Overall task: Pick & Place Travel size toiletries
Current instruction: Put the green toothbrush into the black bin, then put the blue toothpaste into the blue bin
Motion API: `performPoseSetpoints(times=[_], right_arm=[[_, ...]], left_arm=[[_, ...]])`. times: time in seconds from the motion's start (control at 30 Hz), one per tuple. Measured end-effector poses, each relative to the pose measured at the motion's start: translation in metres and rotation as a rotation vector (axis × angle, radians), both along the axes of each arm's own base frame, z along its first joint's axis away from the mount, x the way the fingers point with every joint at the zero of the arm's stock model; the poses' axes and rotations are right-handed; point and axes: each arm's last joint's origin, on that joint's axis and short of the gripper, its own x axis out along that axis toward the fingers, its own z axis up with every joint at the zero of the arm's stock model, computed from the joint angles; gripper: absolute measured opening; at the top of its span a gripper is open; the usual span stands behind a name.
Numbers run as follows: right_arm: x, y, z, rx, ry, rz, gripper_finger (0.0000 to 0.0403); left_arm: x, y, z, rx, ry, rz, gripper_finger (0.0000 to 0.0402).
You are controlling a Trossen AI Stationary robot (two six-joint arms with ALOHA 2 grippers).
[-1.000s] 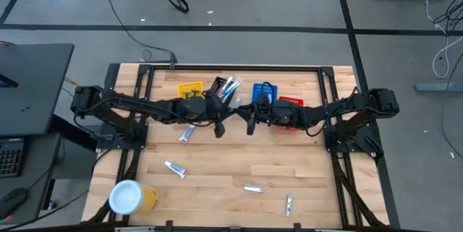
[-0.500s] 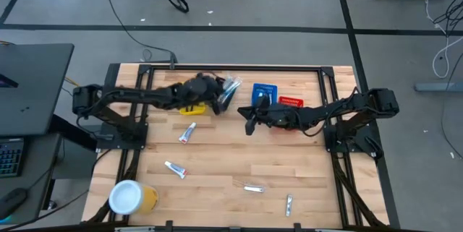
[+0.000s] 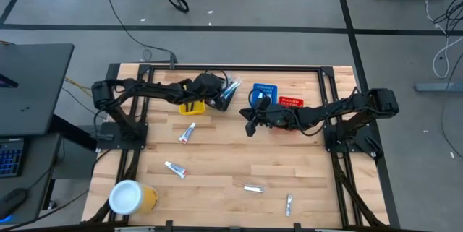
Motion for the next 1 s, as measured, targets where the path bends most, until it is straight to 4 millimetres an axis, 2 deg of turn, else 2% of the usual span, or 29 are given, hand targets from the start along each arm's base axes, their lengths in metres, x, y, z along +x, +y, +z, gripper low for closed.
performPoseSetpoints(times=[0.2,0.4,0.57,0.83,0.9,1.0], right_arm=[[0.0,-0.002,0.001,-0.086,0.015,-0.041,0.0049],[-0.001,-0.004,0.002,-0.113,0.016,-0.1,0.0049],[-0.002,-0.003,-0.003,-0.082,0.059,-0.053,0.0049],[-0.004,0.0,-0.01,-0.029,0.128,0.053,0.0054],[-0.004,0.001,-0.01,-0.02,0.132,0.075,0.006],[-0.005,0.001,-0.011,-0.022,0.139,0.079,0.0073]], left_arm=[[-0.004,0.001,-0.009,-0.071,0.047,0.04,0.0059],[-0.005,0.0,-0.011,-0.069,0.07,0.028,0.0076],[-0.005,0.0,-0.011,-0.064,0.074,0.024,0.0094],[-0.005,0.0,-0.01,-0.045,0.088,0.006,0.0149],[-0.005,-0.002,-0.007,-0.033,0.087,-0.009,0.016],[-0.007,-0.008,0.009,-0.006,0.047,-0.046,0.0171]])
